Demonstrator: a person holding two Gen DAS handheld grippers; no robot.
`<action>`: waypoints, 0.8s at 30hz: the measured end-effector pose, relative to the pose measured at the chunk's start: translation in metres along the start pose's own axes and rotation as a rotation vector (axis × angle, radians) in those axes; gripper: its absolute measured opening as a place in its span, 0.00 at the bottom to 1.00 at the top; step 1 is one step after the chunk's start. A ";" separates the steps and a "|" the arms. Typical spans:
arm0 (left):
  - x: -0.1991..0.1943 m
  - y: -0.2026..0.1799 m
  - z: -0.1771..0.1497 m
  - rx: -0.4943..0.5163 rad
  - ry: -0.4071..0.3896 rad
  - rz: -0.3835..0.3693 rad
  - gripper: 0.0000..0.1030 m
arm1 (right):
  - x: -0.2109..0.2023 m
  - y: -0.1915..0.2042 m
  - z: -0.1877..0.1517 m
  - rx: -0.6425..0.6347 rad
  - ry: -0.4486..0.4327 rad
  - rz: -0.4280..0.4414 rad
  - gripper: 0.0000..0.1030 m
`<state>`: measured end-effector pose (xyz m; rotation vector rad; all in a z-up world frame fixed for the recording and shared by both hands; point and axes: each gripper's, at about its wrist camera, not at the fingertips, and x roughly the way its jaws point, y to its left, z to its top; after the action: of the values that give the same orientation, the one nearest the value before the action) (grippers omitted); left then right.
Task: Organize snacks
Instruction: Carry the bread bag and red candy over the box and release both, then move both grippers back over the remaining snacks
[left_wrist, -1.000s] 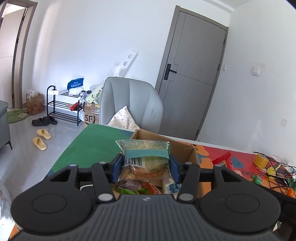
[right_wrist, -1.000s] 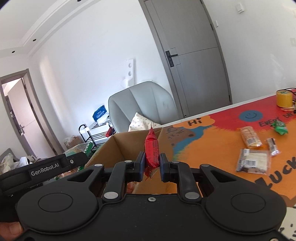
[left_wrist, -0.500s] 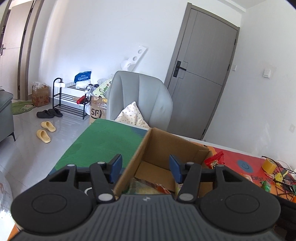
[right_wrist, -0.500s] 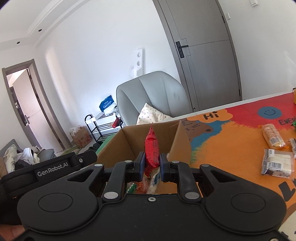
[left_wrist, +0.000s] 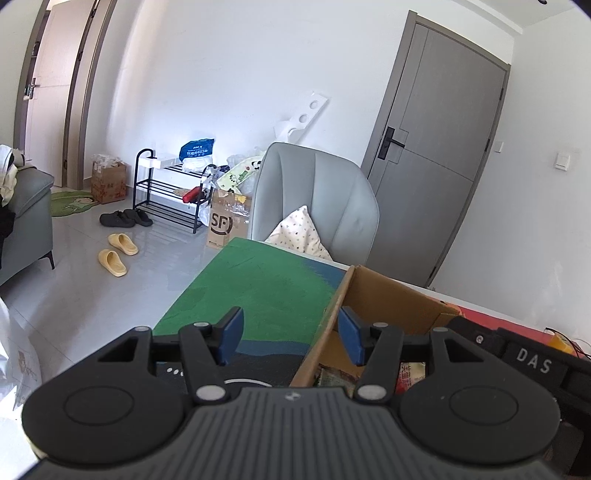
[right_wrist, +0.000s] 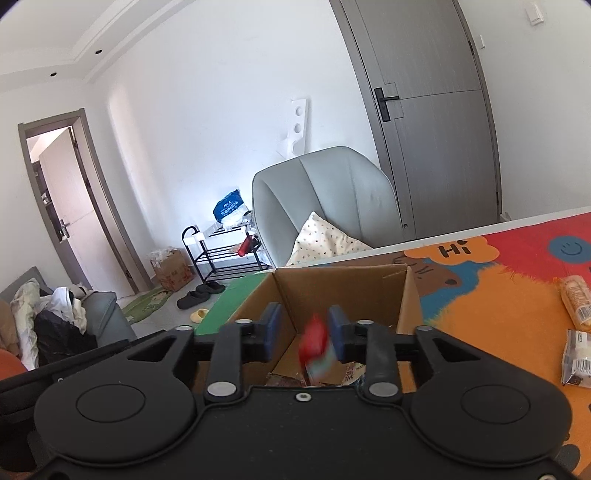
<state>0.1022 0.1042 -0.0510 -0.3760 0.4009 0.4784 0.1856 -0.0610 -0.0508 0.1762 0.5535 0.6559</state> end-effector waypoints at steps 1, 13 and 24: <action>-0.001 0.000 0.000 -0.002 0.002 0.003 0.55 | -0.002 -0.002 -0.001 0.008 0.003 0.000 0.33; -0.024 -0.030 -0.010 0.046 0.000 -0.044 0.81 | -0.046 -0.034 -0.009 0.072 -0.004 -0.051 0.39; -0.049 -0.053 -0.020 0.116 -0.016 -0.065 0.95 | -0.091 -0.063 -0.014 0.114 -0.047 -0.118 0.64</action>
<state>0.0844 0.0339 -0.0325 -0.2721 0.3980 0.3930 0.1517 -0.1674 -0.0434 0.2637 0.5524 0.5048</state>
